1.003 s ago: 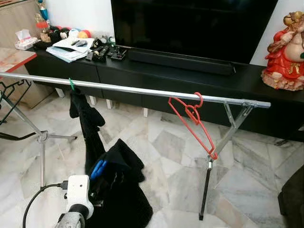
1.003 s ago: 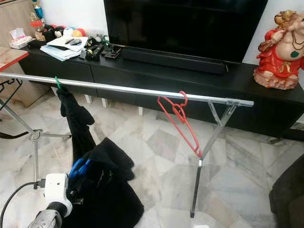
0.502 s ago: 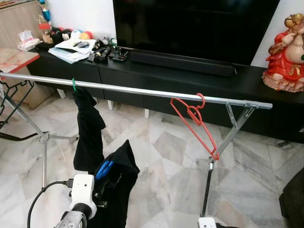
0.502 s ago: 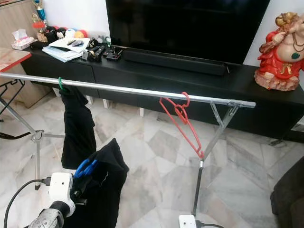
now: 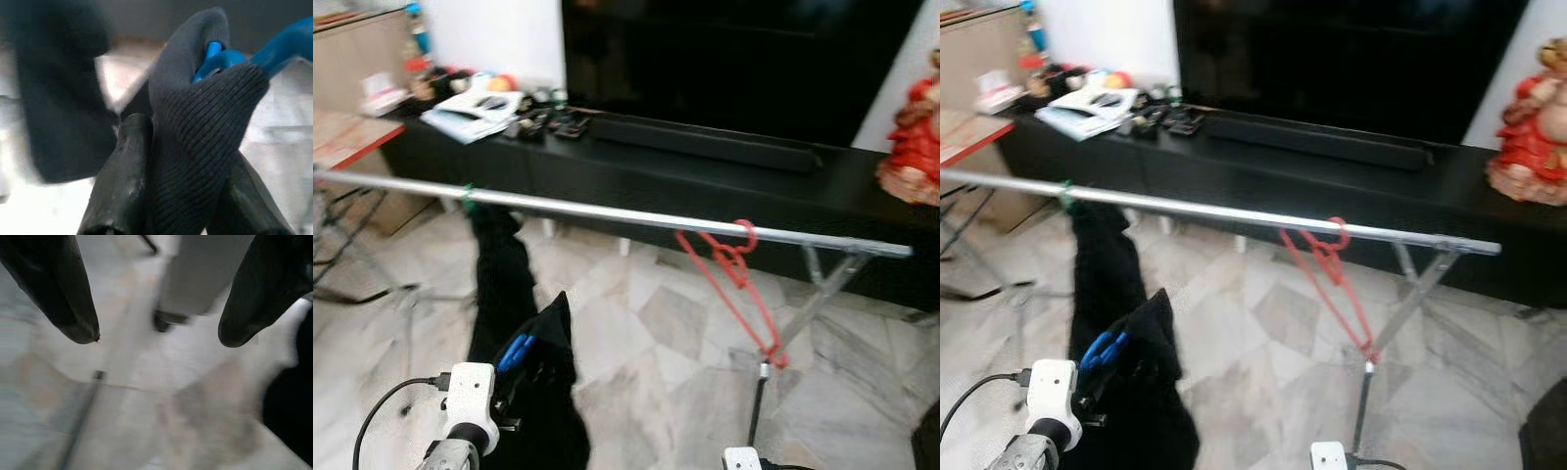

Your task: Hang hanger

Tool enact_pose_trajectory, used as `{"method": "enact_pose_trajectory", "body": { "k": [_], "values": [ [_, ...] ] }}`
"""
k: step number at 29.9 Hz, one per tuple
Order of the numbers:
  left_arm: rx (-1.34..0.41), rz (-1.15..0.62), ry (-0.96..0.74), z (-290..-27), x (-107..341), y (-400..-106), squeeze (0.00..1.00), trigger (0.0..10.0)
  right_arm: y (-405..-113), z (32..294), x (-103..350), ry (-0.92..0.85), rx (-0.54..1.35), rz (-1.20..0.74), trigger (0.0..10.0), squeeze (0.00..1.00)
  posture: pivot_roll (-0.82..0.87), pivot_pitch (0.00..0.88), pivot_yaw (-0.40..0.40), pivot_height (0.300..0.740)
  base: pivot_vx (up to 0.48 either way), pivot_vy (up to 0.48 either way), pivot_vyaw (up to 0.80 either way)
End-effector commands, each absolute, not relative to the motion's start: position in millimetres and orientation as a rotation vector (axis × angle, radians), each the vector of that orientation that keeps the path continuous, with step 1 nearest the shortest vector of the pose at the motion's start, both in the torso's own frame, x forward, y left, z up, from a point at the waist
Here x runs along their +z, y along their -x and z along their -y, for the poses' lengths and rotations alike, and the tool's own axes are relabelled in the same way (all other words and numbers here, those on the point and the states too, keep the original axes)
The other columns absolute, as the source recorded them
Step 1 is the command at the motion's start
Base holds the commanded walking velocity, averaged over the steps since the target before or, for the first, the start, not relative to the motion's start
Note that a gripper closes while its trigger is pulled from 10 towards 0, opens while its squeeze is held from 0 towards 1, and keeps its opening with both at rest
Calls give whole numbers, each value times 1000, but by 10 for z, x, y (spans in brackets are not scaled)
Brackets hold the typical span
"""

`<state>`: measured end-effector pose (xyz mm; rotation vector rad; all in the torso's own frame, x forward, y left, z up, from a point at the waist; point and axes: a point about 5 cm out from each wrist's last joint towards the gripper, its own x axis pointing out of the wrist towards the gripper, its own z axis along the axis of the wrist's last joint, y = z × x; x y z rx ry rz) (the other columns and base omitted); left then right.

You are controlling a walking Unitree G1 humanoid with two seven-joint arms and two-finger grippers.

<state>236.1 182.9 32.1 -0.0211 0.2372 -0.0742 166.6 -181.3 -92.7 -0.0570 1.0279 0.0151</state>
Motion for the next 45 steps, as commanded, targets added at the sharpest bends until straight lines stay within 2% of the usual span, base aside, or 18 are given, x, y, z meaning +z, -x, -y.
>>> {"method": "enact_pose_trajectory", "body": {
  "k": [1,10,16,23,26,29,37,39,45],
  "values": [
    [-60,-202,-15,-1932,387,-2363,0,10000,-1737,1744,-903,41,27,-1010,10000,0,-19,63,-9,740,386,0,0],
    [-72,-204,-13,-1919,382,-2357,0,10000,-1741,1736,-902,40,39,-1015,10000,0,-18,68,-15,740,375,0,0],
    [-169,-211,-54,-1894,376,-2331,0,10000,-1743,1732,-902,42,46,-1018,10000,0,-17,70,-16,740,80,0,0],
    [-270,-171,-122,-1994,485,-2306,0,10000,-1743,1725,-903,44,56,-1023,10000,0,-15,75,-18,740,0,0,0],
    [-382,-145,-214,-1991,588,-2312,0,10000,-1745,1729,-902,49,61,-1024,10000,0,-10,76,-18,740,0,0,0],
    [-406,-119,-241,-2012,651,-2335,0,10000,-1746,1730,-902,51,63,-1024,10000,0,-11,77,-18,740,0,0,0],
    [-427,-29,-256,-2068,908,-2454,0,10000,-1757,1732,-897,57,67,-1023,10000,0,-10,77,-19,740,0,0,0],
    [-373,16,-203,-2076,1002,-2519,0,10000,-1761,1732,-895,57,66,-1023,10000,0,-12,78,-17,740,0,0,0],
    [-283,-3,-150,-2086,995,-2615,0,10000,-1760,1729,-896,57,64,-1023,10000,0,-13,78,-16,740,0,0,0]
  ]
}}
